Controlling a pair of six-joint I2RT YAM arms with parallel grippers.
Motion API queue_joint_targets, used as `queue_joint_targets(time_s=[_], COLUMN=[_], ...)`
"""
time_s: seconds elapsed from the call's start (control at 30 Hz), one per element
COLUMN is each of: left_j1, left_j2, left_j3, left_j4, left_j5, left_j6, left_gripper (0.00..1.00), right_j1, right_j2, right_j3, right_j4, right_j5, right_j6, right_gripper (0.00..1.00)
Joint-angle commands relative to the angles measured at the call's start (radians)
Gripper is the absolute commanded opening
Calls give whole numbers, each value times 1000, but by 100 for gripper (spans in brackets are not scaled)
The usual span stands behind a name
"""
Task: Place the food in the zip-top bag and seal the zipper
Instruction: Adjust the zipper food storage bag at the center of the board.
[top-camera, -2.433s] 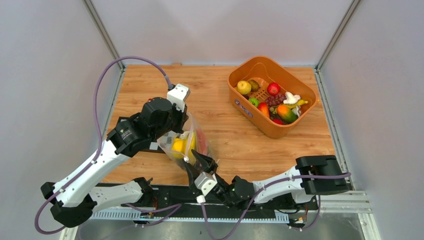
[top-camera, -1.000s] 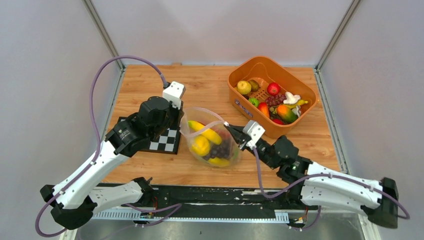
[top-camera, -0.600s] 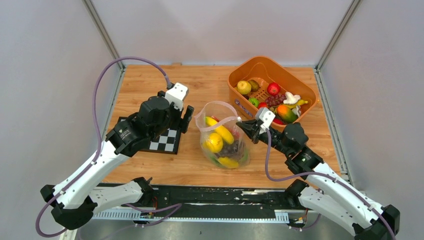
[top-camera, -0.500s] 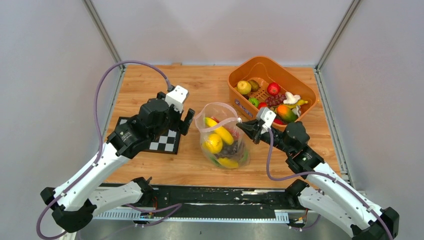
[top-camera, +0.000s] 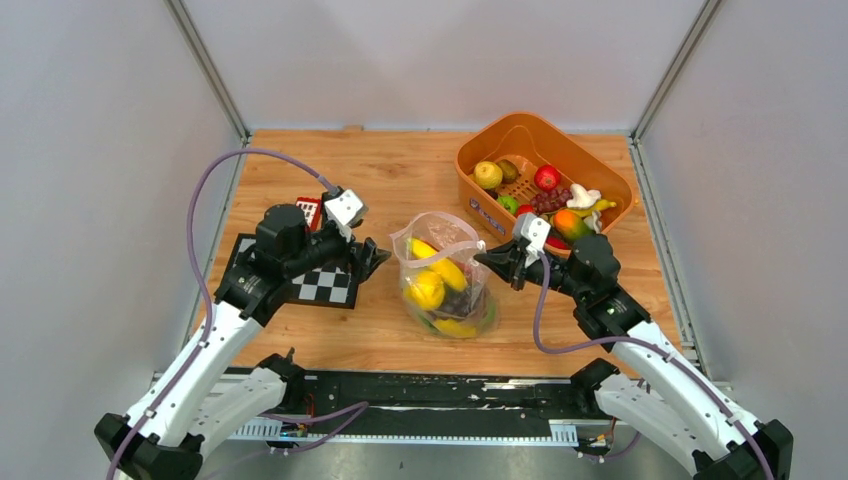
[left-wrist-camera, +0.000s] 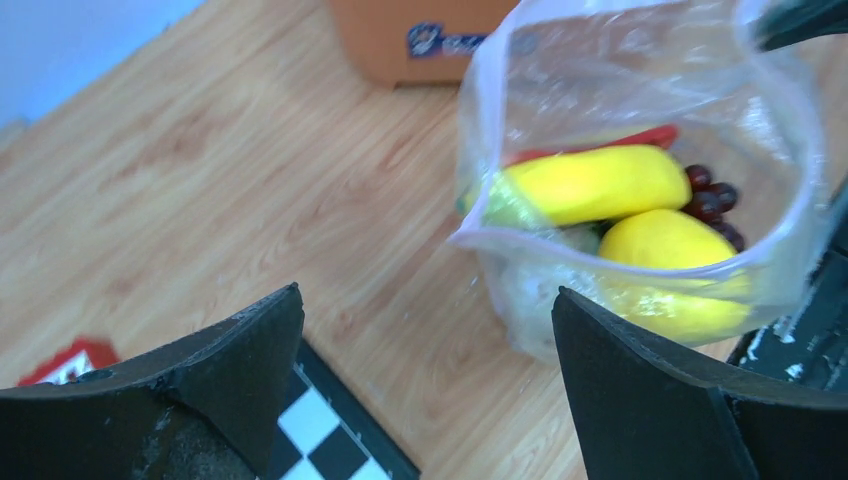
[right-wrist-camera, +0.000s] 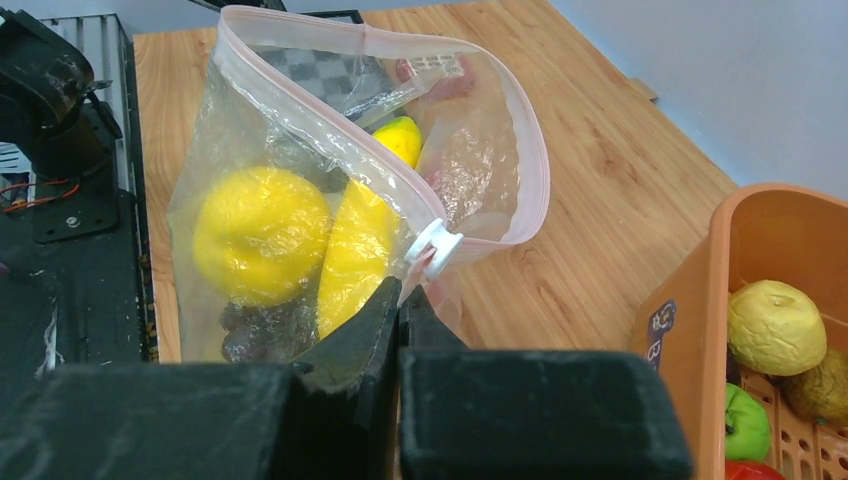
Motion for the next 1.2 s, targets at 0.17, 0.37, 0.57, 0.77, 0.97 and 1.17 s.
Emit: queue_joint_targets(time_s=[0.17,0.37,0.57,0.77,0.97,1.17], left_j1=[156,241,241,239,240,240], left_j2=[147,138,151,186,223,228], left_j3=[18,-30,-52,-25,-15,-11], left_j4=[132,300,318,234,236,250], left_j5=[638,771,810,781,721,744], left_j6=[159,112,115,167,146,131], left_gripper=[99,92,79,74,70,60], right_j1=[-5,-6,-7,-6,-6,-6], right_j2=[-3,16,14,3,-3,-4], right_j3=[76,87,87,88,90,90], right_j4=[-15,-31,-24,-28,-29,-28], right_j5=[-67,-71,-77,-78,-87,-87], right_j6=[-13,-29,-24,-23,-21,-20], right_gripper=[0,0,0,0,0,0])
